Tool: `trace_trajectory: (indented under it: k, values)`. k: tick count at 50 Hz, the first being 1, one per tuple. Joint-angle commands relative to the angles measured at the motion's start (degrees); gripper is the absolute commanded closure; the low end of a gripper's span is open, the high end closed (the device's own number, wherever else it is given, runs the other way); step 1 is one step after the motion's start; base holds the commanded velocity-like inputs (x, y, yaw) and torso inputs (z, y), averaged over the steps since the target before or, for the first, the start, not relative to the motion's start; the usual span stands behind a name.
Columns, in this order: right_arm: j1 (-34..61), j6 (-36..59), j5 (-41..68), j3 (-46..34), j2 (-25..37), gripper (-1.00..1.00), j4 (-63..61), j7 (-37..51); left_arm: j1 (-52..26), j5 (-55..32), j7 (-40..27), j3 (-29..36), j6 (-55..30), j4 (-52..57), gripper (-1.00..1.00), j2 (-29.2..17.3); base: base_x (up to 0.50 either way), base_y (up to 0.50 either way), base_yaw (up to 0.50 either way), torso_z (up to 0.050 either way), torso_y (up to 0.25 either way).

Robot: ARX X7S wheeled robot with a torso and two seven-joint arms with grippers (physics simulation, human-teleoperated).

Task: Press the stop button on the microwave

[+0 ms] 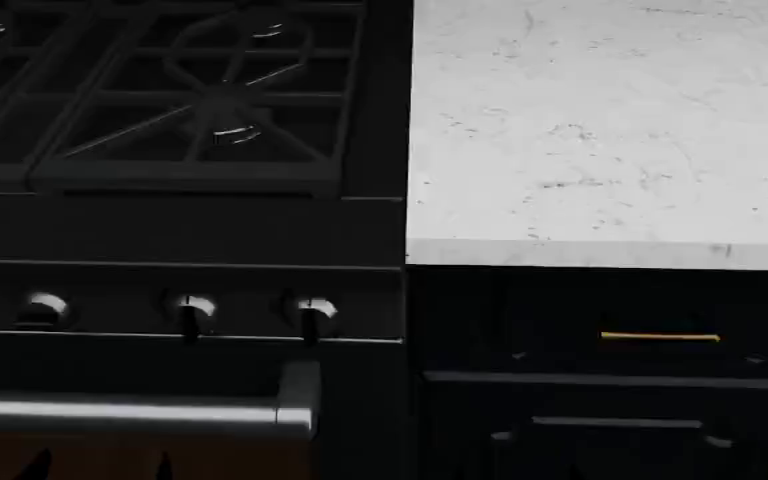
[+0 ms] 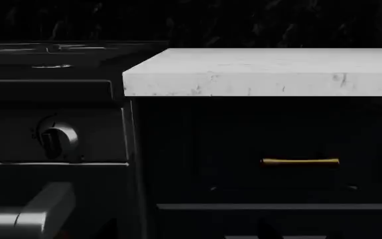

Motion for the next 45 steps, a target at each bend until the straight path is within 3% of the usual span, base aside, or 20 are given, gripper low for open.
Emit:
trace_trajectory:
  k: [1, 10, 19, 21, 23, 25, 26, 28, 40, 45]
  values:
    - [0.17, -0.45, 1.23, -1.54, 1.22, -1.00, 0.58, 1.53, -0.17, -1.28, -1.55, 1.56, 0.51, -0.63, -1.00, -1.28, 0.00, 0.00, 0.00, 0.000, 0.000]
    - [-1.18, 3.66, 1.47, -4.04, 2.42, -1.00, -6.52, 4.24, 1.90, -2.56, -4.01, 1.63, -0.44, -1.75, -1.00, -3.05, 0.00, 0.00, 0.00, 0.000, 0.000]
    - [1.54, 15.65, 1.12, -5.21, 3.77, -1.00, -24.04, 6.16, 8.19, -3.48, -7.12, -2.59, 0.14, -8.28, -1.00, -6.22, 0.00, 0.00, 0.00, 0.000, 0.000]
    - [3.10, 18.42, 1.17, -5.18, 4.07, -1.00, -28.85, 6.50, 7.11, -5.08, -6.20, -3.94, 4.09, -17.76, -1.00, -6.73, 0.00, 0.00, 0.00, 0.000, 0.000]
    - [5.17, 22.84, 1.56, -4.56, 4.25, -1.00, -33.70, 7.08, 2.97, -4.98, -6.25, -4.84, 11.29, -34.22, -1.00, -7.18, 0.00, 0.00, 0.00, 0.000, 0.000]
    - [6.99, 27.22, 1.92, -4.79, 4.47, -1.00, -37.00, 7.15, -4.08, -7.67, -2.19, -6.58, 20.60, -51.41, -1.00, -7.55, 0.00, 0.00, 0.00, 0.000, 0.000]
    - [7.87, 29.15, 2.11, -4.85, 4.58, -1.00, -38.34, 7.17, -10.03, -10.27, 3.90, -8.59, 28.76, -60.01, -1.00, -7.92, 0.00, 0.00, 0.00, 0.000, 0.000]
    - [9.41, 31.74, 2.72, -4.55, 4.60, -1.00, -40.99, 7.39, -10.39, -10.22, 2.23, -11.20, 27.41, -74.97, -1.00, -9.11, 0.00, 0.00, 0.00, 0.000, 0.000]
    - [22.38, 49.07, 3.93, -3.46, 5.24, -1.00, -55.62, 9.56, -1.93, -1.83, 5.02, -24.35, 12.07, -74.99, -1.00, -9.87, 0.00, 0.00, 0.00, 0.000, 0.000]
    - [29.49, 56.68, 5.26, -2.50, 5.52, -1.00, -59.24, 9.62, -1.93, -1.83, 5.02, -24.35, 12.07, -74.99, -1.00, -9.87, 0.00, 0.00, 0.00, 0.000, 0.000]
